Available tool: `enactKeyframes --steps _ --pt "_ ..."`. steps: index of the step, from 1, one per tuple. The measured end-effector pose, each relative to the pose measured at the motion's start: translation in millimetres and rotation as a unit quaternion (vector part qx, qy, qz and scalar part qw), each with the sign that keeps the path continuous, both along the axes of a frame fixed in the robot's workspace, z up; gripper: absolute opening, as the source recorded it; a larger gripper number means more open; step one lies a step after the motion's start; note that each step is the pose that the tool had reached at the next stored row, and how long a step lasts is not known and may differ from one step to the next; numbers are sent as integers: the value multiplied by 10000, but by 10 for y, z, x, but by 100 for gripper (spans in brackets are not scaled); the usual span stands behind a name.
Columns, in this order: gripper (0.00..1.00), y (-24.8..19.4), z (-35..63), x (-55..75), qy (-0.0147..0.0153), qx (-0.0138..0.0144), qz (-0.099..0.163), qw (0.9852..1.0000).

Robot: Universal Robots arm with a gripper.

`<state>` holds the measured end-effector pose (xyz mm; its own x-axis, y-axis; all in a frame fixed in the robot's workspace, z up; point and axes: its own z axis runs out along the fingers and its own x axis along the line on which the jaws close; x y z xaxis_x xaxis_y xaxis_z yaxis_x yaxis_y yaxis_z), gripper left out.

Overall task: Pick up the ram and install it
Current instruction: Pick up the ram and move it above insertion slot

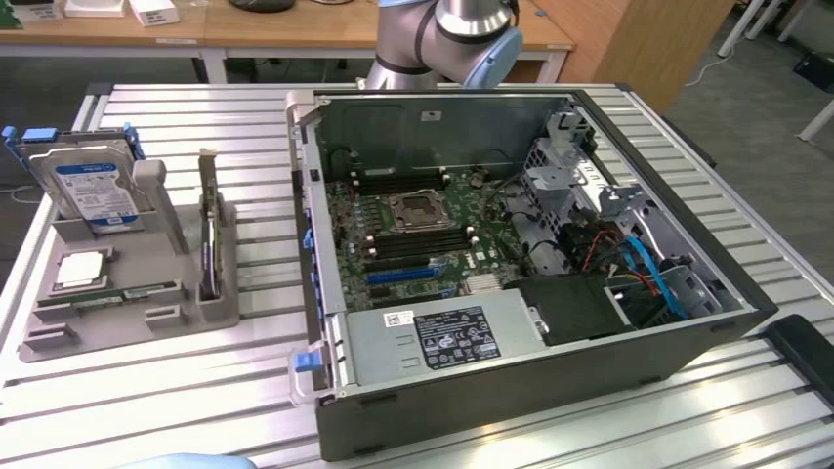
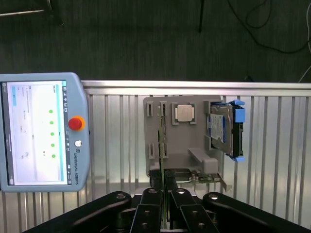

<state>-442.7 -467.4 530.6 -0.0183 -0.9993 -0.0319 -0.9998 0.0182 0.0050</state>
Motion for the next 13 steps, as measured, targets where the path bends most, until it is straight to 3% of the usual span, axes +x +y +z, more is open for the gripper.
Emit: enactKeyframes --steps 13 --pt "13 0 -128 132 0 0 0 10000"
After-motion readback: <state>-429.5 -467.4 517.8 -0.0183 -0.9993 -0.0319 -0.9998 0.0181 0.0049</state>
